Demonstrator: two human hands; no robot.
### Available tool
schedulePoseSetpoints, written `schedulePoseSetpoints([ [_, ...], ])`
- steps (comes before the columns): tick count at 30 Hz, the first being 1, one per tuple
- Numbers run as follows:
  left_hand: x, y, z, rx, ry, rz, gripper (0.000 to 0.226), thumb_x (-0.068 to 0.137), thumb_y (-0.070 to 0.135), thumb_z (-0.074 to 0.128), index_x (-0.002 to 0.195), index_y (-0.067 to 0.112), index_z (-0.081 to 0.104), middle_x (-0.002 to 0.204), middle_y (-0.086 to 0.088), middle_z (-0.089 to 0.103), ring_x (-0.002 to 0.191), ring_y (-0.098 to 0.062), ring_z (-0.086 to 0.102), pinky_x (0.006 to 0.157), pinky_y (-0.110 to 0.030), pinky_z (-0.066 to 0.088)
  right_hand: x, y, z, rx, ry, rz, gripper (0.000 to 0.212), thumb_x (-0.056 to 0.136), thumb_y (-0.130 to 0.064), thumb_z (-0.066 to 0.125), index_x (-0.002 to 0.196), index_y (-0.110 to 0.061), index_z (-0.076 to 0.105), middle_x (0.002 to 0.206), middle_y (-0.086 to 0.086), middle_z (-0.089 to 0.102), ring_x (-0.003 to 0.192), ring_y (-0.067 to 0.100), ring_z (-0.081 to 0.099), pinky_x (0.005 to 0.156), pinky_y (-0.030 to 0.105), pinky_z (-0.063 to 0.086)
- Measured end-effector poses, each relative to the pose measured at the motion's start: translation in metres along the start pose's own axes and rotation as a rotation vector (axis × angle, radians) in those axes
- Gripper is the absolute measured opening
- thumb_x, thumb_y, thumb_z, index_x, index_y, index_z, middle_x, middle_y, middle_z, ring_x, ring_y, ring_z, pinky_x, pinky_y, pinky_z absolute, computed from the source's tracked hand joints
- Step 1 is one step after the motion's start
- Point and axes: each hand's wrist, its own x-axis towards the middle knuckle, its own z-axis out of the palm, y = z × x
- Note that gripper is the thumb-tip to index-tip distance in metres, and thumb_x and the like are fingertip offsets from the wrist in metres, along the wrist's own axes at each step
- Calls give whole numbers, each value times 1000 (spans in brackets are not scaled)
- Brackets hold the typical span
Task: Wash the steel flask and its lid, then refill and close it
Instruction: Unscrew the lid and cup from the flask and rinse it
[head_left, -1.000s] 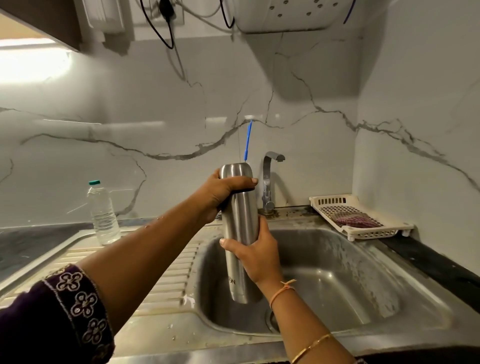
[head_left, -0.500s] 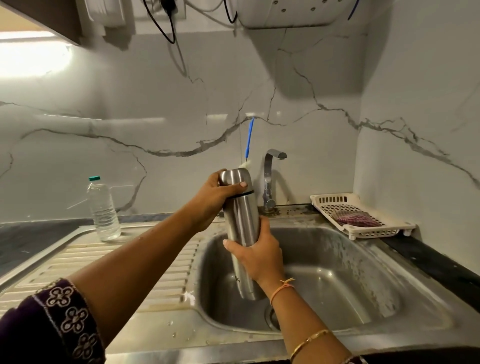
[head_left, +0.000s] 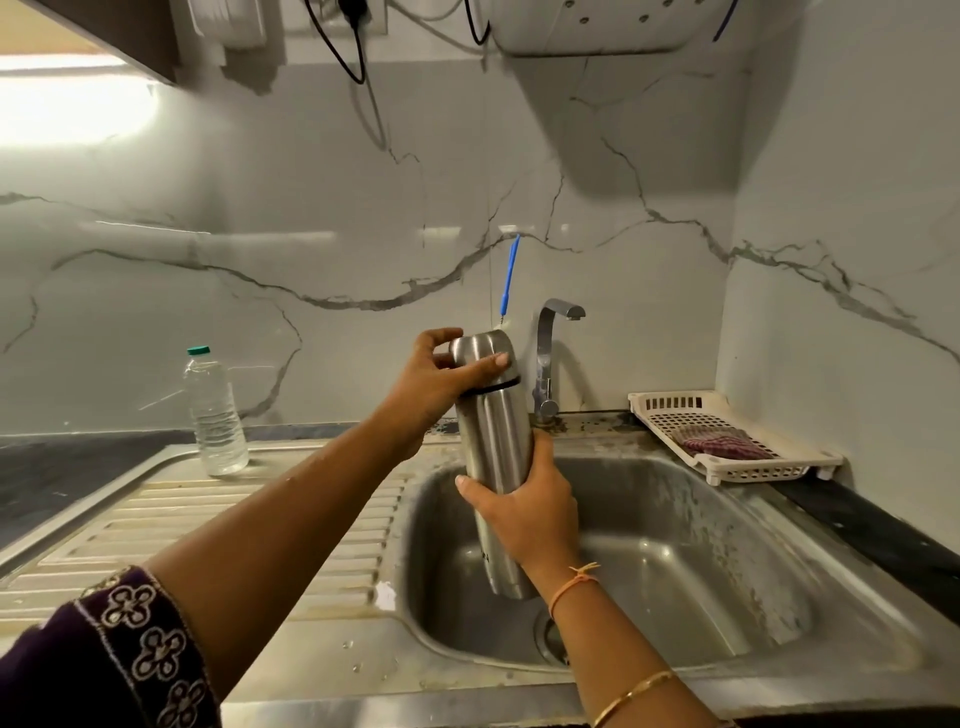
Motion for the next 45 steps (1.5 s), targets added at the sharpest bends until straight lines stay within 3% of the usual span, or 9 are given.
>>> schedulePoseSetpoints([
  [3, 1, -4, 3, 34, -24, 4, 87, 68, 43, 73, 139, 30, 26, 125, -4, 42, 106, -20, 53, 89, -32, 47, -2, -1, 2, 26, -47, -4, 72, 68, -48, 79, 127, -26, 43, 95, -12, 60, 81, 6, 62, 68, 13, 47],
  [9, 3, -1, -8, -92, -159, -8, 57, 90, 9, 58, 140, 24, 37, 126, -10, 52, 107, -20, 56, 103, -41, 44, 0, 4, 1, 39, -52, 40, 73, 67, -48, 79, 126, -25, 43, 98, -8, 62, 81, 9, 64, 67, 14, 48],
  [14, 5, -2, -4, 99, -66, 4, 96, 65, 35, 76, 143, 29, 21, 130, -7, 42, 113, -22, 51, 93, -32, 44, 1, 4, 2, 16, -52, 27, 73, 66, -49, 79, 125, -25, 44, 99, -6, 64, 82, 11, 65, 72, 22, 53],
  [18, 5, -2, -8, -19, -220, -51, 80, 82, 9, 67, 146, 24, 23, 134, -12, 42, 115, -25, 51, 87, -28, 49, 1, 6, 2, -11, -55, 20, 73, 66, -50, 79, 126, -25, 44, 99, -6, 64, 81, 9, 65, 71, 21, 53],
  [22, 12, -6, -10, -67, 44, -62, 72, 70, 24, 77, 132, 18, 40, 118, -8, 56, 109, -23, 57, 99, -41, 46, 0, 5, 2, -97, -45, -22, 73, 67, -52, 76, 126, -26, 42, 101, -6, 63, 84, 11, 64, 72, 24, 54],
  [28, 20, 6, -34, -145, 297, -66, 53, 76, 39, 74, 114, 17, 44, 95, 6, 54, 91, -8, 51, 94, -30, 39, -2, 7, 5, -104, -91, -33, 76, 68, -51, 77, 129, -24, 40, 106, -5, 62, 85, 9, 61, 72, 20, 52],
  [35, 1, -63, -84, 195, 321, -104, 73, 71, 30, 81, 129, 12, 41, 108, -2, 54, 88, -12, 54, 68, -19, 43, -2, 7, 5, -50, -115, 29, 75, 67, -45, 80, 127, -24, 39, 98, -12, 55, 81, 9, 58, 70, 19, 47],
  [41, -24, -139, -141, 444, 452, -234, 82, 61, 31, 88, 129, 13, 45, 118, -8, 57, 98, -24, 60, 86, -42, 52, 0, 10, 9, -53, -111, 99, 70, 67, -43, 81, 122, -22, 43, 97, -6, 60, 78, 13, 58, 67, 22, 45],
  [45, -30, -161, -161, 550, 459, -234, 82, 64, 24, 87, 134, 12, 44, 129, -15, 39, 110, -31, 52, 100, -42, 45, 1, 9, 12, -69, -122, 104, 68, 68, -39, 81, 122, -21, 43, 95, -7, 58, 76, 11, 55, 57, 11, 38],
])
